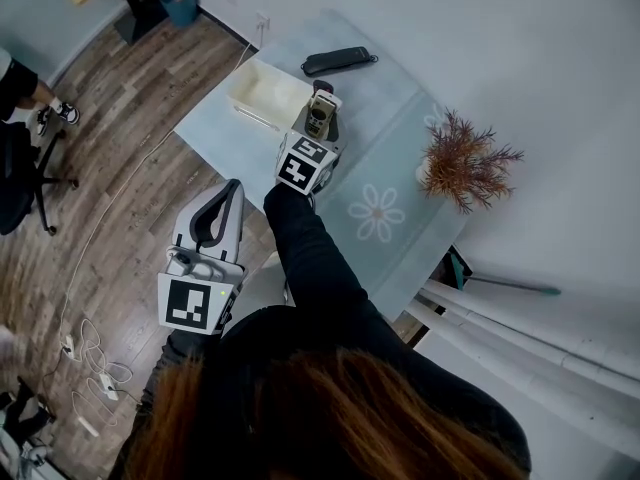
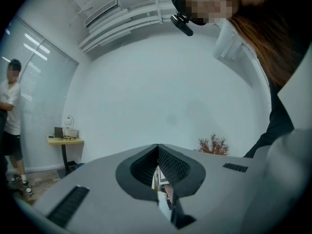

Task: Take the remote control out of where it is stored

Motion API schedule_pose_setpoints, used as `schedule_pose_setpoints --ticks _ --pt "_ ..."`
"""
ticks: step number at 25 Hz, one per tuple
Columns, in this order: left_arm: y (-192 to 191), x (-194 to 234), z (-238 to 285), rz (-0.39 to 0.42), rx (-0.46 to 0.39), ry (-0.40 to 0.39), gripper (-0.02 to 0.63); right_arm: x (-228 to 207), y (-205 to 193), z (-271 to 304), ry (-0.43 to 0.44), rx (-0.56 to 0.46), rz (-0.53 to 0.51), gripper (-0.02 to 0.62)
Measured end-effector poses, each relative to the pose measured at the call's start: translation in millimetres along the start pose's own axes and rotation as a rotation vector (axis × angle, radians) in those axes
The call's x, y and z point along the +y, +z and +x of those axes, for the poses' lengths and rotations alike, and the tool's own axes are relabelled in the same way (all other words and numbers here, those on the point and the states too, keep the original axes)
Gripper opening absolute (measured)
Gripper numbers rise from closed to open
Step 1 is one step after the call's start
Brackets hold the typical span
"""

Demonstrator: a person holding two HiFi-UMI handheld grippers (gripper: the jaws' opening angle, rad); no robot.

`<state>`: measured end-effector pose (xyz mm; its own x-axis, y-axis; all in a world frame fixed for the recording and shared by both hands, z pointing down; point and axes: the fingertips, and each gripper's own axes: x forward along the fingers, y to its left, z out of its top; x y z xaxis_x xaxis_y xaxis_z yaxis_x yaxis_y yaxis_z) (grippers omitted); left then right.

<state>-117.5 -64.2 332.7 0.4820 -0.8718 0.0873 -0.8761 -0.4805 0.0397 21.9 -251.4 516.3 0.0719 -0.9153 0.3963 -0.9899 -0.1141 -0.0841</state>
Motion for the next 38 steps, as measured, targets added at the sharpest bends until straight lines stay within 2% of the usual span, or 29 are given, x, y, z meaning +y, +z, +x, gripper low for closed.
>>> schedule_pose_setpoints --ticks 7,16,22,24,30,38 --pt "3.0 5.5 1.8 0.005 -0.007 0.004 0.009 -4.1 -6.7 5.0 -0.032 0.029 0.035 0.215" --pt "1.6 9.3 3.4 -0.006 -0.008 0.002 0.009 -1.1 -7.1 1.0 -0.015 0.021 0.024 0.193" --pt "3.7 5.8 5.6 -0.010 -0.019 -0.003 0.009 5.1 1.0 -4.6 0.052 -0.021 -0.011 0.192" --pt "-1.1 4.0 5.9 -0.016 0.002 -0.006 0.009 7.9 8.3 -8.5 0.077 -0.036 -0.028 0.192" --pt "9.9 -1.2 11.5 -0.052 -0.046 -0.028 0.009 12.3 27.8 -16.0 0.127 -0.071 -0.060 0.190" --pt "17.7 0.2 11.1 -0.024 -0.055 -0.006 0.009 8.5 45.8 -30.4 0.177 -0.122 -0.086 0.190"
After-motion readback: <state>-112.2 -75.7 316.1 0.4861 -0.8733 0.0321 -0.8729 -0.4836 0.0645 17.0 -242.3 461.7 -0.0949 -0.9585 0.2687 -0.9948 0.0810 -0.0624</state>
